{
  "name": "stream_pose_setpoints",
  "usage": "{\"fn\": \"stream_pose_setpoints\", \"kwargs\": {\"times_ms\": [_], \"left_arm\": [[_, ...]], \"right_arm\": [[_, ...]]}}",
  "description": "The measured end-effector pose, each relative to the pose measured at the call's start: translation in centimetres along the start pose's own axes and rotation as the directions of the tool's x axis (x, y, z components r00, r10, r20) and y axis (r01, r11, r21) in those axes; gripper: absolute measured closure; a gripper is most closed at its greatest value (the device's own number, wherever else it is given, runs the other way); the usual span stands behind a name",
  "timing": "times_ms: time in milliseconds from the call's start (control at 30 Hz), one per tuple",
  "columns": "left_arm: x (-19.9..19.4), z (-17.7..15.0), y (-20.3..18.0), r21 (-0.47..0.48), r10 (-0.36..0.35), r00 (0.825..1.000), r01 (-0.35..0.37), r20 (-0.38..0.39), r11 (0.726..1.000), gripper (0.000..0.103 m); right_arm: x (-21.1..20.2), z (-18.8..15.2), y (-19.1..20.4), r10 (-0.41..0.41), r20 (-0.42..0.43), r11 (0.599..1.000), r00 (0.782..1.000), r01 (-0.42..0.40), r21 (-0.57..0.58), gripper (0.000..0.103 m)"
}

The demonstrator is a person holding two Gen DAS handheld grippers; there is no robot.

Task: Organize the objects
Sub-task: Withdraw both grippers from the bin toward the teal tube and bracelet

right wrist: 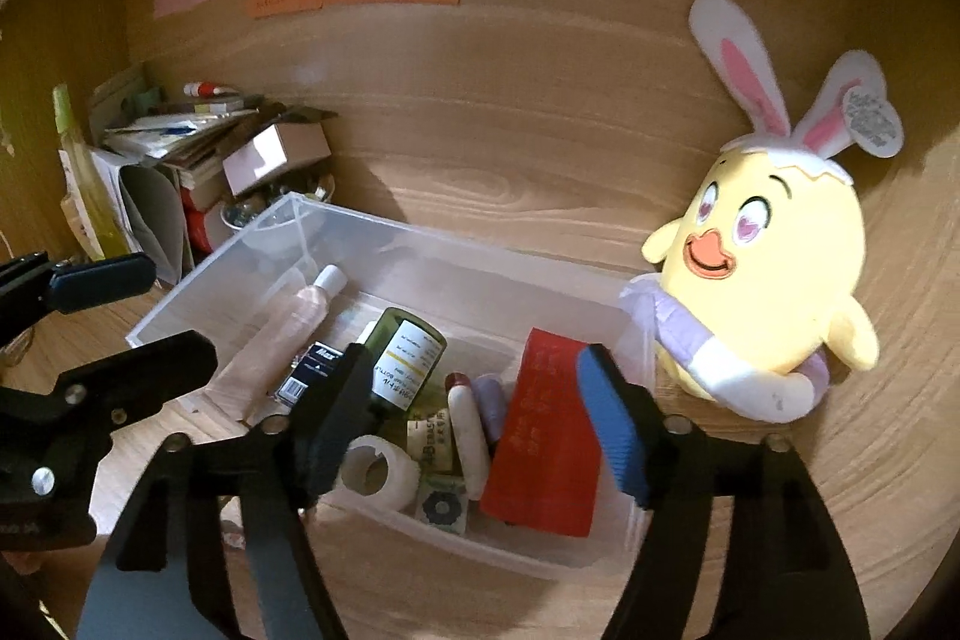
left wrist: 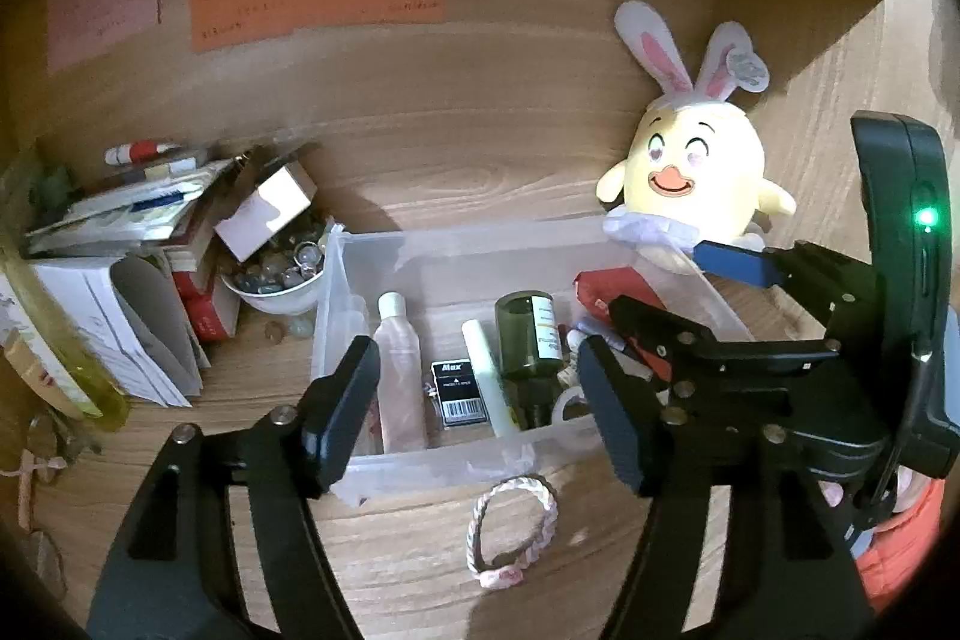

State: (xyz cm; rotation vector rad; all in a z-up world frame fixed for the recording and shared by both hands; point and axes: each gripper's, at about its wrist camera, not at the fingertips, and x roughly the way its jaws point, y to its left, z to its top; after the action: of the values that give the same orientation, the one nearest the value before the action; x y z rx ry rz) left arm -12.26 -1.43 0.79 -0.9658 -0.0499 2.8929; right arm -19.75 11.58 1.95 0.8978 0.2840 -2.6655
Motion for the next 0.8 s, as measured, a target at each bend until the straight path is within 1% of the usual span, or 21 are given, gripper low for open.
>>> {"fn": "stream_pose_setpoints", "kwargs": {"times_ms": [33,167,367,533,700,800], "left_arm": [[-0.3,-0.1,0.0,0.002,0.002,1.000,-0.002,0.004,1.000,0.030],[-1.4,-0.3,0.0,0.001,0.011,1.000,-0.011,0.019,1.000,0.018],[-2.9,-1.0,0.5,-0.011,0.013,1.000,-0.013,0.015,1.000,0.010],[-3.5,-2.2,1.2,-0.020,0.027,1.000,-0.027,-0.011,0.999,0.009],[-3.6,-3.7,2.2,-0.044,0.031,0.998,-0.034,-0.060,0.998,0.009],[-3.7,-4.8,2.7,-0.044,0.058,0.995,-0.062,-0.085,0.997,0.009]], "right_arm": [[-0.3,-0.1,0.0,-0.001,0.003,1.000,1.000,0.001,0.000,0.027],[-1.5,-0.4,0.1,0.015,0.008,1.000,1.000,-0.015,-0.001,0.026],[-3.8,-1.6,0.3,0.054,0.021,0.999,0.998,-0.054,0.000,0.021],[-5.6,-3.2,1.0,0.095,0.022,0.995,0.995,-0.095,-0.009,0.021],[-6.4,-5.2,2.3,0.175,-0.026,0.984,0.984,-0.176,-0.021,0.021],[-6.5,-6.6,3.4,0.197,-0.054,0.979,0.979,-0.199,-0.036,0.021]]}}
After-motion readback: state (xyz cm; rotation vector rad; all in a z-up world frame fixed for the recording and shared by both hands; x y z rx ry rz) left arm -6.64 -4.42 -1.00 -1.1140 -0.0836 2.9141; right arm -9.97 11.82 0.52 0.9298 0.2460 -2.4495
